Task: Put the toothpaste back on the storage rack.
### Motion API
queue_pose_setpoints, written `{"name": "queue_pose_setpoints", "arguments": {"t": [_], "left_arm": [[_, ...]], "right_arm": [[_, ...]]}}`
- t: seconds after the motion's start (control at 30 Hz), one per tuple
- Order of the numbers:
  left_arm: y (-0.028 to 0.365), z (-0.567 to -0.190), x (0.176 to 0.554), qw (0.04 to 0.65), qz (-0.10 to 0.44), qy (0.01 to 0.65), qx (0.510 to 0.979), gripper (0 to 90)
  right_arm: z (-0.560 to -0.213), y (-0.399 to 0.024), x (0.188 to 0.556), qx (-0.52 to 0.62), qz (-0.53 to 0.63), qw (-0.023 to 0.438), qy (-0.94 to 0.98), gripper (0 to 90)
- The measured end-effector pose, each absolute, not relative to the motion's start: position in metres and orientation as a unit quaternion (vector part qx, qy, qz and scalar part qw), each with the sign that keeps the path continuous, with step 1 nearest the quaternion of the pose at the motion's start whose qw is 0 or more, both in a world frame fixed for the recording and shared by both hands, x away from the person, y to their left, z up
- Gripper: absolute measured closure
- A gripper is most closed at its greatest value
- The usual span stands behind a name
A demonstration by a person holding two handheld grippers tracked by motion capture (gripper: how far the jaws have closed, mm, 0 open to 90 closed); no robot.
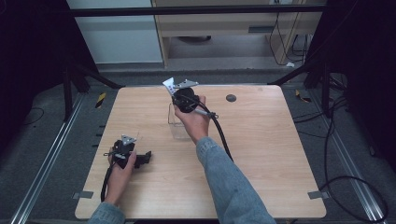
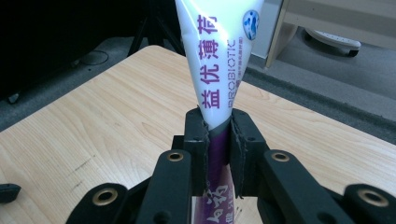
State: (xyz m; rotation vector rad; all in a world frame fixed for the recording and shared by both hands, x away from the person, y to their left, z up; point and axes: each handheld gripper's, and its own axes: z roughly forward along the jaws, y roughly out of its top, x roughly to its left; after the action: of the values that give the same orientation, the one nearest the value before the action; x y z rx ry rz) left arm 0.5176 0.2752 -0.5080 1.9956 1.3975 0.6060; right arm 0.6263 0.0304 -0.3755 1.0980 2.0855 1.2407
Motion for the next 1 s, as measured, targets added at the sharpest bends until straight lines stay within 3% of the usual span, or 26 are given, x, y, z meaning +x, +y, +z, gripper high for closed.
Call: {"name": "queue_pose_setpoints", "arguments": {"t": [1.0], "left_arm": [[0.275, -0.508, 0.518, 0.309, 0.229, 0.528, 0.757, 0.0]], "right_arm": [[-0.392, 0.037, 0.618, 0.395, 0.441, 0.236, 0.77, 78.9]]}}
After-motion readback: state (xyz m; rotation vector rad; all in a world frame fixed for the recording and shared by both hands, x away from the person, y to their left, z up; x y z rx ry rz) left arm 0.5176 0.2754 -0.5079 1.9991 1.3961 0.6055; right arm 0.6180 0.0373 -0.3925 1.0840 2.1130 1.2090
